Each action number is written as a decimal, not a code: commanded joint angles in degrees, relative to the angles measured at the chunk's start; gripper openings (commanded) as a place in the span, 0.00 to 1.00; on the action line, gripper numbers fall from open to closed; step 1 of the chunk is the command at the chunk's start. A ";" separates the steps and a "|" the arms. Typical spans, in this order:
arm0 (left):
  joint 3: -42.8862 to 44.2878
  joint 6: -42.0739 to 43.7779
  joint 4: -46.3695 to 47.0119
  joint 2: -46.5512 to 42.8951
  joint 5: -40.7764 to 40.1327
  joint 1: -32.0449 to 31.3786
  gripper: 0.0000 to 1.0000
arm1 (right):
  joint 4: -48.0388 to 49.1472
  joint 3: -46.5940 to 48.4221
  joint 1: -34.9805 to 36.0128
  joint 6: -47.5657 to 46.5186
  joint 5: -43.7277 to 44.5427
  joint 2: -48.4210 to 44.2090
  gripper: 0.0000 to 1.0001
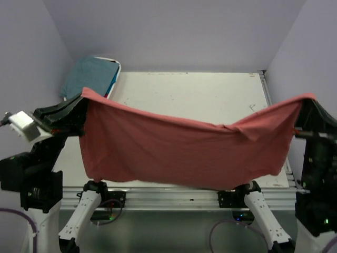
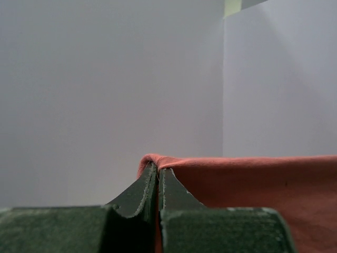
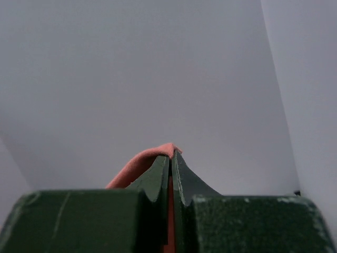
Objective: Fold and stack the t-shirts
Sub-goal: Flatten out the tshirt
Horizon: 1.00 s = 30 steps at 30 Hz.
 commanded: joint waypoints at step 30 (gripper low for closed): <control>-5.22 -10.46 17.15 74.52 -29.29 0.10 0.00 | -3.21 33.57 -0.38 0.99 14.89 99.44 0.00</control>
